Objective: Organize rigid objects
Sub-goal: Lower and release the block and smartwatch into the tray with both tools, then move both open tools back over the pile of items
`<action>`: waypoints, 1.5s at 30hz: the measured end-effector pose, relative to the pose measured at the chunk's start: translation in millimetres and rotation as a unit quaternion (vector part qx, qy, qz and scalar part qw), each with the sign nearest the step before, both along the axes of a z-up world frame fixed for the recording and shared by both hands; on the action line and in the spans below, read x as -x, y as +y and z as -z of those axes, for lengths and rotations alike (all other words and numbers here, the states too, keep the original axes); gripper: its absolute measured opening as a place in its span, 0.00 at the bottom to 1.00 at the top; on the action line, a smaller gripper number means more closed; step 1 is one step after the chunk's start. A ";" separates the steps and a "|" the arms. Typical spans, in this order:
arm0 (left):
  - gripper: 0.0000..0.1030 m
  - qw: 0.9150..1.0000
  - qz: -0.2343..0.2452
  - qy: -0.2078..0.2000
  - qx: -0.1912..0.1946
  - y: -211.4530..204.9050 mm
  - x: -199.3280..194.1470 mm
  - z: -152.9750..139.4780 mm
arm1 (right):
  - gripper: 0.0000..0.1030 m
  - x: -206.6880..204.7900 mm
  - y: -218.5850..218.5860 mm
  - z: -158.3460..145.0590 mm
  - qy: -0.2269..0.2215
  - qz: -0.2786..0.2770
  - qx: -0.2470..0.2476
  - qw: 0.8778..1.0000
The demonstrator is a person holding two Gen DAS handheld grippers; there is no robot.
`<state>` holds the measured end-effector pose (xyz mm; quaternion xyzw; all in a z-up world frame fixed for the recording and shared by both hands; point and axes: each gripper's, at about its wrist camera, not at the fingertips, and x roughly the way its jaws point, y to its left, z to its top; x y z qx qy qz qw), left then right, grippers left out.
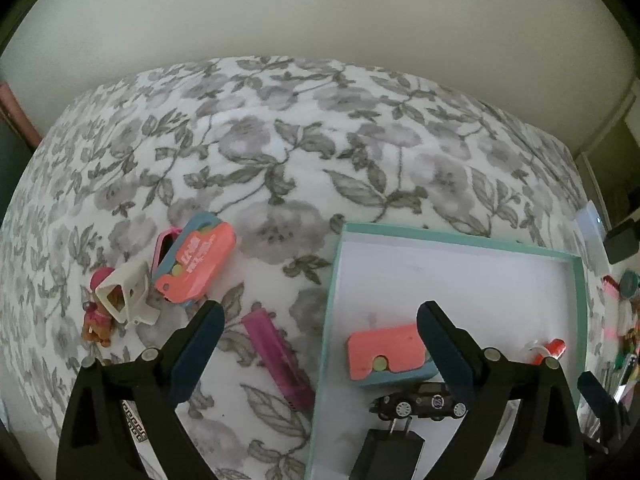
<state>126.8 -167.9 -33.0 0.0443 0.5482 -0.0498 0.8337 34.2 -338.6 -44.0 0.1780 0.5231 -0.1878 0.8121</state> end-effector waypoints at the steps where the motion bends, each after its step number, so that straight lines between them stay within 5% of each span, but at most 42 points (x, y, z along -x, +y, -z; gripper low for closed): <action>1: 0.94 1.000 -0.002 0.000 0.002 0.8 -0.4 -0.1 | 1.00 -0.2 0.5 -0.1 -0.001 0.000 0.000 1.000; 12: 0.94 0.999 -0.023 0.008 0.039 19.3 -1.6 -5.0 | 1.00 -6.9 19.2 -16.6 -0.058 -0.018 0.013 0.998; 19: 0.94 0.995 -0.062 -0.022 0.080 59.7 -3.0 -20.6 | 1.00 -12.8 40.3 -24.4 -0.079 -0.051 0.009 0.996; 35: 0.94 0.981 -0.142 -0.097 0.092 162.0 17.7 -55.9 | 1.00 -23.7 112.2 -38.5 -0.098 -0.120 -0.039 0.987; 45: 0.94 0.979 -0.148 -0.117 0.082 203.8 42.3 -66.6 | 1.00 -31.2 178.9 -51.9 -0.134 -0.191 -0.070 0.970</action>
